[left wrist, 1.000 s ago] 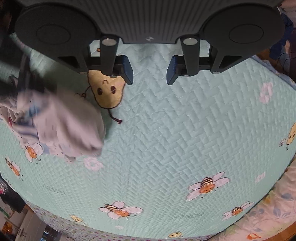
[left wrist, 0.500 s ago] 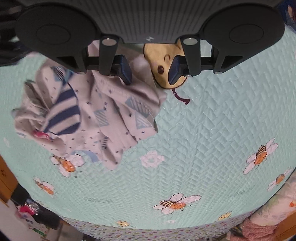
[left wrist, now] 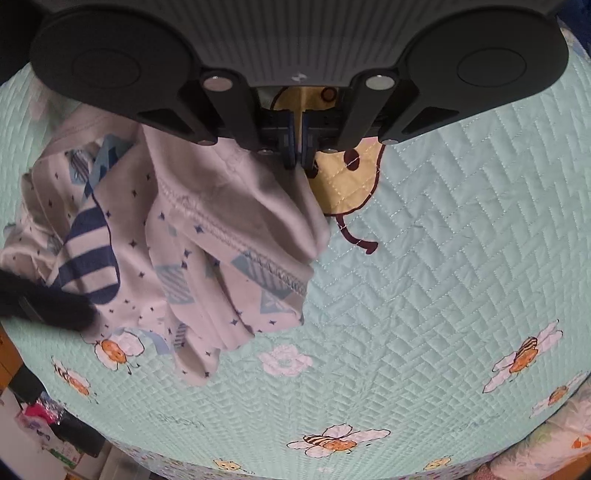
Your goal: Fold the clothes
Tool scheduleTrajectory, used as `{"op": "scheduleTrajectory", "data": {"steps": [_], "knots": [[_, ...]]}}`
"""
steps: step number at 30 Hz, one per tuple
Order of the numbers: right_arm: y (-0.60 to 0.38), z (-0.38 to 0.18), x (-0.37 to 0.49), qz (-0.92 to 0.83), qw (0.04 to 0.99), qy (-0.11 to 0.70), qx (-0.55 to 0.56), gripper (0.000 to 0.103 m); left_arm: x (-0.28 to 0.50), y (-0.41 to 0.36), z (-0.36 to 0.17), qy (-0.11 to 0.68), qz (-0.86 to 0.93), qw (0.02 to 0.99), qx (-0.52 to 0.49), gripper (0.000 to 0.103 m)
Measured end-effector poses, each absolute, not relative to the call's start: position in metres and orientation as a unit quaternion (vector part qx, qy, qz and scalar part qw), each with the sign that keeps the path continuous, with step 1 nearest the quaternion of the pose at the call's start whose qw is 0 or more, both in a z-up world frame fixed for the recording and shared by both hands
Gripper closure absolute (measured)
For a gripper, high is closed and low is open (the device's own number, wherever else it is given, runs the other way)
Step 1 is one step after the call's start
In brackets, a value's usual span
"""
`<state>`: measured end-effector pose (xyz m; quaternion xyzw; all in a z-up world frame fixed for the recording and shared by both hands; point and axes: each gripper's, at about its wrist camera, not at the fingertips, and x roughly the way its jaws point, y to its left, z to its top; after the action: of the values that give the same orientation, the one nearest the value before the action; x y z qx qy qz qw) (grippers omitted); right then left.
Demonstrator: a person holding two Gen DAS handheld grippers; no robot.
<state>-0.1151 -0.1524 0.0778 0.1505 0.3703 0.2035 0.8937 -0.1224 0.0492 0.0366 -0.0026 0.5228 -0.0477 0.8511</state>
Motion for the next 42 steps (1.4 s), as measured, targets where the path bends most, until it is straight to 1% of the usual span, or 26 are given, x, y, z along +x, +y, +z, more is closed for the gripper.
{"op": "scheduleTrajectory", "data": {"steps": [1, 3, 5, 6, 8, 9, 10, 12, 14, 15, 17, 19, 20, 21, 22, 23, 24, 29, 34, 38, 42], "knots": [[-0.147, 0.076, -0.103, 0.199, 0.89, 0.377, 0.16, 0.047, -0.124, 0.049, 0.037, 0.524, -0.047, 0.85, -0.002, 0.102], [-0.136, 0.067, -0.076, 0.183, 0.876, 0.406, 0.186, 0.044, -0.127, 0.05, 0.036, 0.527, -0.046, 0.848, 0.0, 0.102], [-0.121, 0.054, -0.055, 0.173, 0.861, 0.435, 0.2, 0.045, -0.128, 0.053, 0.035, 0.531, -0.045, 0.846, -0.002, 0.102], [-0.117, 0.047, -0.049, 0.169, 0.858, 0.441, 0.2, 0.046, -0.131, 0.056, 0.035, 0.532, -0.045, 0.846, -0.004, 0.102], [-0.113, 0.038, -0.048, 0.168, 0.857, 0.442, 0.206, 0.068, -0.134, 0.062, 0.035, 0.534, -0.047, 0.844, -0.009, 0.102], [-0.115, 0.037, -0.052, 0.175, 0.856, 0.436, 0.216, 0.085, -0.136, 0.065, 0.035, 0.535, -0.048, 0.843, -0.012, 0.102], [-0.117, 0.037, -0.057, 0.182, 0.855, 0.43, 0.226, 0.089, -0.138, 0.067, 0.036, 0.537, -0.05, 0.842, -0.016, 0.101], [-0.126, 0.041, -0.07, 0.2, 0.852, 0.416, 0.247, 0.093, -0.142, 0.072, 0.037, 0.537, -0.052, 0.842, -0.024, 0.101], [-0.139, 0.049, -0.087, 0.222, 0.847, 0.401, 0.271, 0.095, -0.146, 0.076, 0.042, 0.53, -0.056, 0.846, -0.029, 0.101], [-0.148, 0.055, -0.097, 0.23, 0.844, 0.393, 0.282, 0.099, -0.148, 0.077, 0.045, 0.522, -0.057, 0.85, -0.029, 0.101], [-0.165, 0.069, -0.116, 0.244, 0.843, 0.375, 0.298, 0.099, -0.153, 0.077, 0.055, 0.506, -0.06, 0.86, -0.023, 0.1], [-0.179, 0.085, -0.135, 0.252, 0.847, 0.354, 0.307, 0.099, -0.158, 0.075, 0.065, 0.489, -0.071, 0.869, -0.019, 0.094], [-0.185, 0.092, -0.143, 0.253, 0.85, 0.343, 0.309, 0.099, -0.16, 0.074, 0.071, 0.48, -0.08, 0.873, -0.019, 0.084], [-0.19, 0.098, -0.152, 0.256, 0.853, 0.332, 0.31, 0.099, -0.162, 0.072, 0.075, 0.473, -0.088, 0.877, -0.018, 0.07], [-0.196, 0.102, -0.159, 0.255, 0.857, 0.323, 0.31, 0.099, -0.163, 0.069, 0.079, 0.466, -0.092, 0.88, -0.017, 0.062], [-0.201, 0.106, -0.165, 0.253, 0.859, 0.317, 0.312, 0.099, -0.164, 0.066, 0.082, 0.461, -0.095, 0.882, -0.016, 0.052], [-0.205, 0.108, -0.168, 0.252, 0.859, 0.314, 0.316, 0.099, -0.165, 0.062, 0.084, 0.456, -0.097, 0.885, -0.016, 0.046], [-0.214, 0.108, -0.172, 0.245, 0.858, 0.311, 0.328, 0.099, -0.152, 0.05, 0.071, 0.48, -0.092, 0.872, -0.01, 0.045], [-0.21, 0.11, -0.174, 0.244, 0.865, 0.307, 0.313, 0.099, -0.149, 0.043, 0.064, 0.467, -0.051, 0.882, 0.028, 0.045], [-0.211, 0.112, -0.176, 0.248, 0.862, 0.308, 0.318, 0.099, -0.141, 0.044, 0.071, 0.444, -0.062, 0.893, 0.025, 0.045], [-0.214, 0.114, -0.177, 0.246, 0.862, 0.308, 0.319, 0.099, -0.136, 0.046, 0.073, 0.447, -0.098, 0.889, 0.005, 0.045]]}}
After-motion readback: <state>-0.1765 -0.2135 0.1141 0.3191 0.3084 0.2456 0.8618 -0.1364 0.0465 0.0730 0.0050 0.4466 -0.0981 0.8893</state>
